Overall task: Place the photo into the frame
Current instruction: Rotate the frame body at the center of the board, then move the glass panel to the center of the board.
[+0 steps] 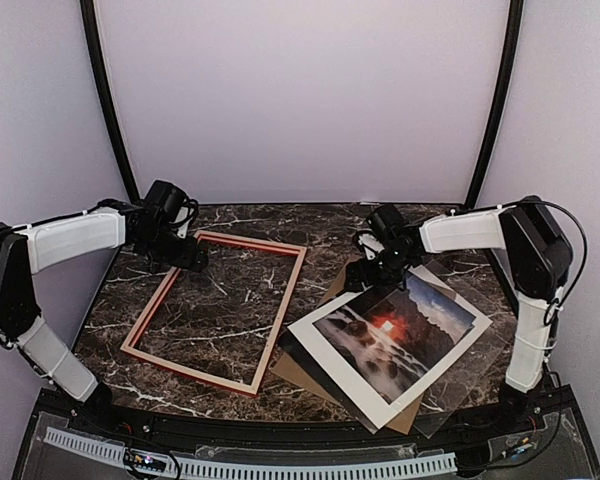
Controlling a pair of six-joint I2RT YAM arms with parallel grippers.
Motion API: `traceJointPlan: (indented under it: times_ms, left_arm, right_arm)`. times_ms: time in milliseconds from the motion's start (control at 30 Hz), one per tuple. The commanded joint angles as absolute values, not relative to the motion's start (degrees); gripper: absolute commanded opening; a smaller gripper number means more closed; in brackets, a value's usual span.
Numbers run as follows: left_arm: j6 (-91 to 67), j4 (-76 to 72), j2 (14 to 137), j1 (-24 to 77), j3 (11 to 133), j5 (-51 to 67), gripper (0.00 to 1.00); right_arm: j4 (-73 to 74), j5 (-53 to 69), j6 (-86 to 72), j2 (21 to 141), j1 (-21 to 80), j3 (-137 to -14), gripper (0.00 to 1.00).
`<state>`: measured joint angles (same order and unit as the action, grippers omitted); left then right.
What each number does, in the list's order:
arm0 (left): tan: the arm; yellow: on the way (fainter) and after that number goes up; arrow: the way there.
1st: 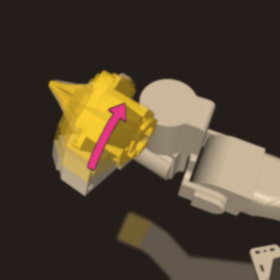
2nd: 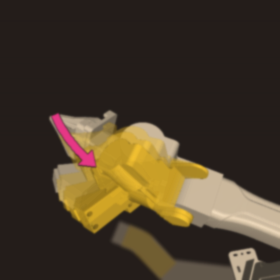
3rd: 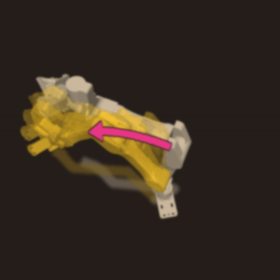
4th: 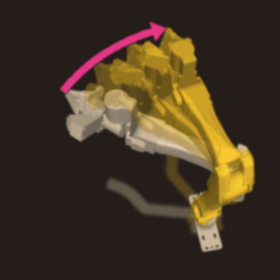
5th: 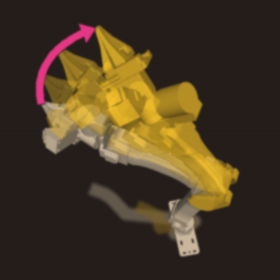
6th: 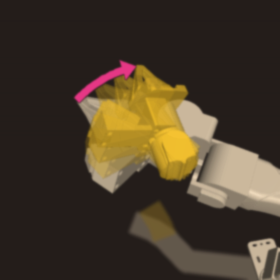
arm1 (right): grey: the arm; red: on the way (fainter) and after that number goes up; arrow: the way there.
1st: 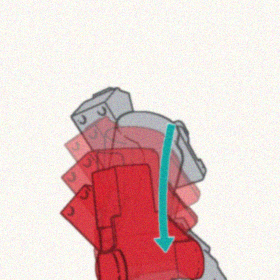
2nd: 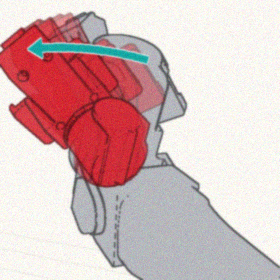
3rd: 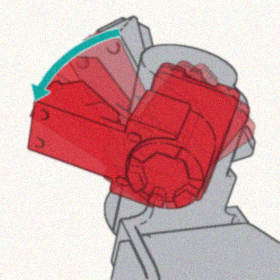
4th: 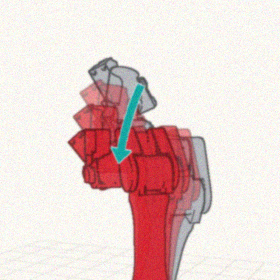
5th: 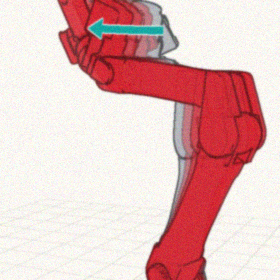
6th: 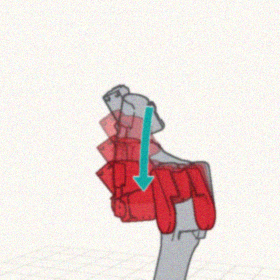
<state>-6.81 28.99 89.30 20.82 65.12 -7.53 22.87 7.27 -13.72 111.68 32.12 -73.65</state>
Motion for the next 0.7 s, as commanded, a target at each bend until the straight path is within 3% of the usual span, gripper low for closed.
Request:
traceJointPlan:
  times_ms: [0, 133, 400, 667]
  left_arm:
    - [-13.53, 20.61, 87.48, 29.38, 66.06, 6.07, 0.93]
    - [-15.56, 12.93, 89.15, 37.33, 65.45, 9.23, 0.93]
    - [-13.66, 9.65, 100.9, 48.71, 73.57, 9.98, 0.92]
    - [-12.58, 10.07, 108.14, 52.01, 80.85, 10.04, 0.92]
  right_arm:
    - [28.68, 3.2, -15.23, 105.49, 31.31, -70.28, 0.92]
    - [30.57, -4.47, -20.88, 94.07, 28.15, -61.7, 0.99]
    - [35.87, -8.97, -31.99, 73.51, 13.02, -46.09, 0.99]
    - [40.36, -8.95, -39.67, 67.94, 5.1, -41.03, 0.99]
